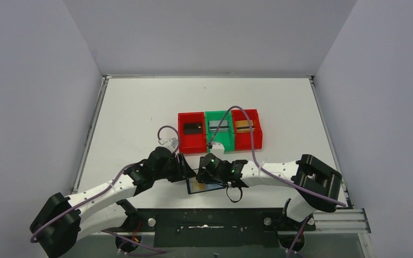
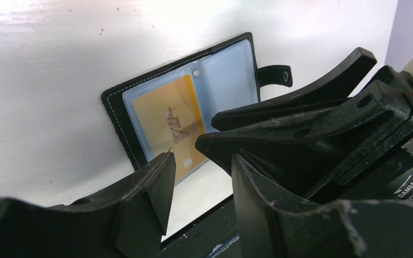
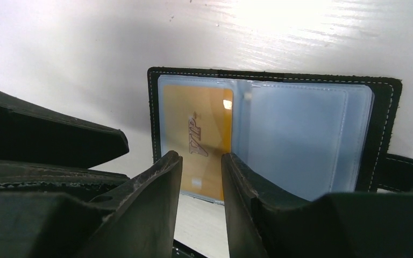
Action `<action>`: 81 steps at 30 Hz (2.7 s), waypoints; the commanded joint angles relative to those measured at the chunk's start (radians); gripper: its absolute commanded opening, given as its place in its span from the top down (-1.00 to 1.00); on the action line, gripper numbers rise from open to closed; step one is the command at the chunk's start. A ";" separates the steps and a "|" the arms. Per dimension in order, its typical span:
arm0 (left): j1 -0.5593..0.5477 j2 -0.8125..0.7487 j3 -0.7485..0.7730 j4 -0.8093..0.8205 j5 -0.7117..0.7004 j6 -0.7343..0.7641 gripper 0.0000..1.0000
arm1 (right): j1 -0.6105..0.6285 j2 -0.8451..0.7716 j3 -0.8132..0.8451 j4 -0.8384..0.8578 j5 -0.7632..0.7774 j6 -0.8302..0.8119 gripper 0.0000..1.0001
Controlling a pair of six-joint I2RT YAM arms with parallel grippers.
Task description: Take the credit cards out of the card holder
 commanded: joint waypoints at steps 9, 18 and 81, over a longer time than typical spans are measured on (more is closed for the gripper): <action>-0.026 0.093 -0.034 0.111 0.038 -0.019 0.18 | -0.017 0.069 -0.009 0.014 -0.010 0.039 0.38; -0.046 0.180 -0.022 0.116 0.034 -0.009 0.32 | -0.024 0.062 -0.036 0.053 -0.029 0.064 0.53; -0.056 0.264 0.059 0.049 -0.024 0.060 0.14 | -0.133 -0.057 -0.318 0.369 -0.136 0.212 1.00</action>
